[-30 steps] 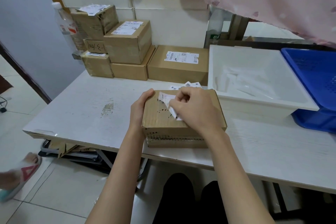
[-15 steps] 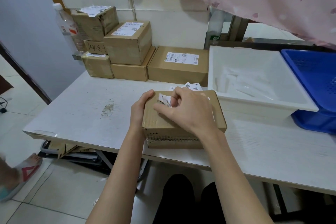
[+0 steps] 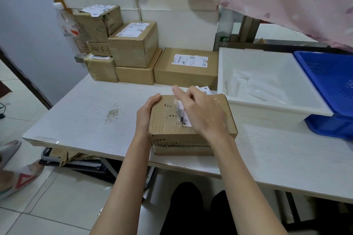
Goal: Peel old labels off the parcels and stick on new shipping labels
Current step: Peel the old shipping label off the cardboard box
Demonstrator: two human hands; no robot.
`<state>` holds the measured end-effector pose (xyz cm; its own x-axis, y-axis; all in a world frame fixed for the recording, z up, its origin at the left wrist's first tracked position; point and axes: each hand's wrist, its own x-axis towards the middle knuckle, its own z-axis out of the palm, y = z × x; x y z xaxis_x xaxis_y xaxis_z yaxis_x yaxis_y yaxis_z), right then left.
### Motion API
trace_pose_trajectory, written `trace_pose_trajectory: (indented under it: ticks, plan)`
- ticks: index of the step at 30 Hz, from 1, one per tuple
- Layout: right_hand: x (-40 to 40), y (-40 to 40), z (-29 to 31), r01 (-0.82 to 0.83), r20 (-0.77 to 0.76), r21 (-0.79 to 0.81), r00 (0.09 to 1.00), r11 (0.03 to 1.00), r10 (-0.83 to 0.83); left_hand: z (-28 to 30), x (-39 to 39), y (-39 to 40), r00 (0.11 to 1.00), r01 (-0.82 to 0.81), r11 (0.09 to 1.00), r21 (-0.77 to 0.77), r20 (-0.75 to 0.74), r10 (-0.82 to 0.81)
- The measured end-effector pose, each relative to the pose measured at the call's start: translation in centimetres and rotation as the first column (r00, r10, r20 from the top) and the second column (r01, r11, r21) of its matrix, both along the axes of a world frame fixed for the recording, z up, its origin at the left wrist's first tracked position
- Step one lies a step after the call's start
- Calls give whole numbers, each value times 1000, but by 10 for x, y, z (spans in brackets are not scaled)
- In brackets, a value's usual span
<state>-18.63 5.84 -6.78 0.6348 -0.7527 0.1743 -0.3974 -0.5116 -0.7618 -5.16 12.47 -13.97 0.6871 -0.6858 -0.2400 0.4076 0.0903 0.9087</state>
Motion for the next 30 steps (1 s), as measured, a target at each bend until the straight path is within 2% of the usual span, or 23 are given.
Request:
trace_pose_trajectory:
  ticks: [2, 6, 8, 18, 24, 26, 30]
  plan:
    - [3, 3, 2, 15, 5, 17, 1000, 1000, -15, 1, 0, 0, 999, -19, 1000, -2, 30, 19]
    - [9, 4, -6, 62, -71, -240, 994, 969, -81, 1, 1, 1, 1000, 4, 1000, 7, -25, -4]
    - [8, 0, -9, 89, -62, -281, 992, 956, -110, 0, 1, 0, 999, 5, 1000, -2, -31, -5]
    - [3, -3, -9, 176, 101, 26, 979, 984, -178, 0, 0, 0, 1000, 0, 1000, 8, 1, 0]
    - [-3, 2, 3, 51, -14, 29, 999, 998, -51, 0, 0, 1, 1000, 4, 1000, 12, 10, -4]
    - [-4, 4, 5, 41, 34, 95, 998, 995, -45, 0, 0, 1, 1000, 5, 1000, 2, 8, -5]
    - [-1, -4, -5, 167, 176, 77, 968, 983, -178, 0, 0, 0, 1000, 13, 1000, 1, -3, -13]
